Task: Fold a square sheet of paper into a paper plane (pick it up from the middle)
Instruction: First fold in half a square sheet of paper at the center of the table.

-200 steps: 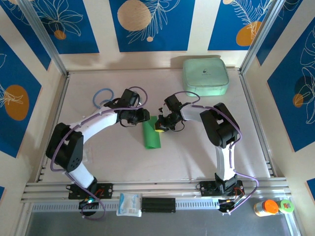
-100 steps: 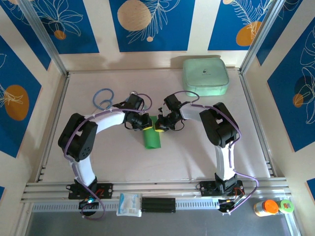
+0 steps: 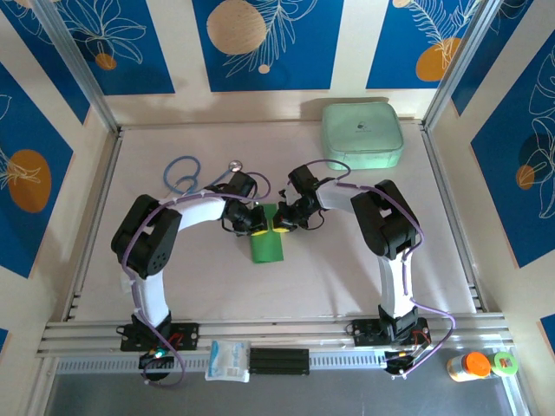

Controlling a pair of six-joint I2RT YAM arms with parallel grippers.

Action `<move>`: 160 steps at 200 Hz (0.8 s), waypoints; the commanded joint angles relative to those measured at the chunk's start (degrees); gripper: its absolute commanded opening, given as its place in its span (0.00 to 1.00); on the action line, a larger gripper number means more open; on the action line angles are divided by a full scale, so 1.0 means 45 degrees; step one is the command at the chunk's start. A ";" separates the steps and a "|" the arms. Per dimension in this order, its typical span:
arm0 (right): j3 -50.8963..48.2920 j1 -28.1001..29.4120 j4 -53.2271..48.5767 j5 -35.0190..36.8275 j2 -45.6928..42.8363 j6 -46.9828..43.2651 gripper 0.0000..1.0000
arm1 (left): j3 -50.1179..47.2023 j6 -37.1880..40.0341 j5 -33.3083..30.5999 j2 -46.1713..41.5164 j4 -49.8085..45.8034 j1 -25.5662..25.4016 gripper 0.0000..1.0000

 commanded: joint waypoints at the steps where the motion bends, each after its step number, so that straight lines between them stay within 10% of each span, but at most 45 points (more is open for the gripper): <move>1: -0.0838 0.0084 -0.1669 0.3111 0.1655 0.0007 0.04 | -0.0112 0.0489 -0.0342 0.0129 -0.0508 -0.0014 0.11; 160: -0.0512 0.0170 -0.2485 0.4172 0.1938 -0.0173 0.04 | -0.2540 0.0964 0.1061 -0.3222 0.0314 0.1797 0.13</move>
